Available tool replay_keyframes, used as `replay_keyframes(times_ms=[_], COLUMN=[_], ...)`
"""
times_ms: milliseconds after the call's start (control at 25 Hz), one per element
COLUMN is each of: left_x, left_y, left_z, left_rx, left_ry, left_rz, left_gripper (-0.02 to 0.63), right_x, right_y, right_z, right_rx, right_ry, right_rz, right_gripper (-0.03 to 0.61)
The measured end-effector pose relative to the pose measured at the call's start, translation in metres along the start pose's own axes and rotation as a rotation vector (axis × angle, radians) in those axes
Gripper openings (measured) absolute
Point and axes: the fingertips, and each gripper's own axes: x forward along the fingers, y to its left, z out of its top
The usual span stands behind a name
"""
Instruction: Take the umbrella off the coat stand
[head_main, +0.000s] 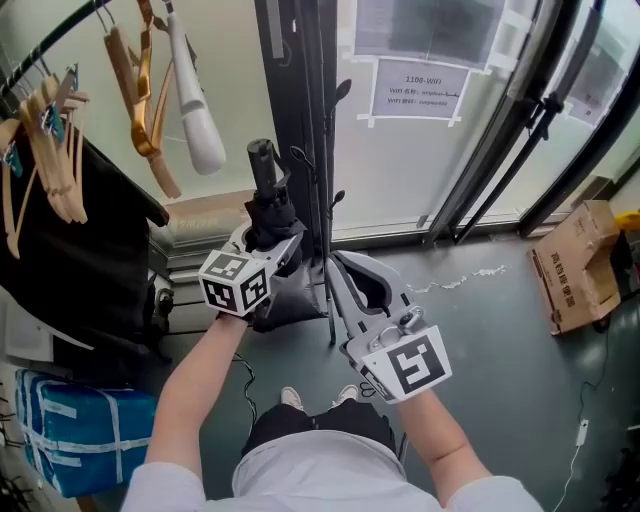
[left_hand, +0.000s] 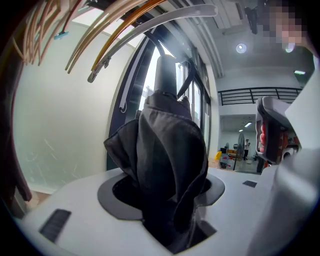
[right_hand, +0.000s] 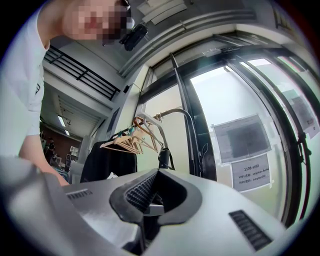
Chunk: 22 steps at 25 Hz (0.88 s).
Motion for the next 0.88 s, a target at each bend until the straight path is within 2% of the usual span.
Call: replay_keyframes(times_ms=[320, 480, 880], left_x=[-0.039, -0.063, -0.112], left_y=[-0.024, -0.027, -0.017], left_z=[-0.002, -0.004, -0.019], left_rx=[-0.005, 0.026, 0.023], left_ry=[-0.007, -0.007, -0.023], left_rz=[0.019, 0.040, 0.106], left_gripper=[0.259, 0.259, 0.259], right_x=[-0.014, -0.019, -0.016], right_y=[0.010, 0.012, -0.002], right_z=[0.010, 0.013, 0.015], right_rx=[-0.049, -0.053, 0.001], right_ry=[0.014, 0.018, 0.036], right_rz=[0.007, 0.004, -0.013], right_gripper=[0.018, 0.018, 0.018])
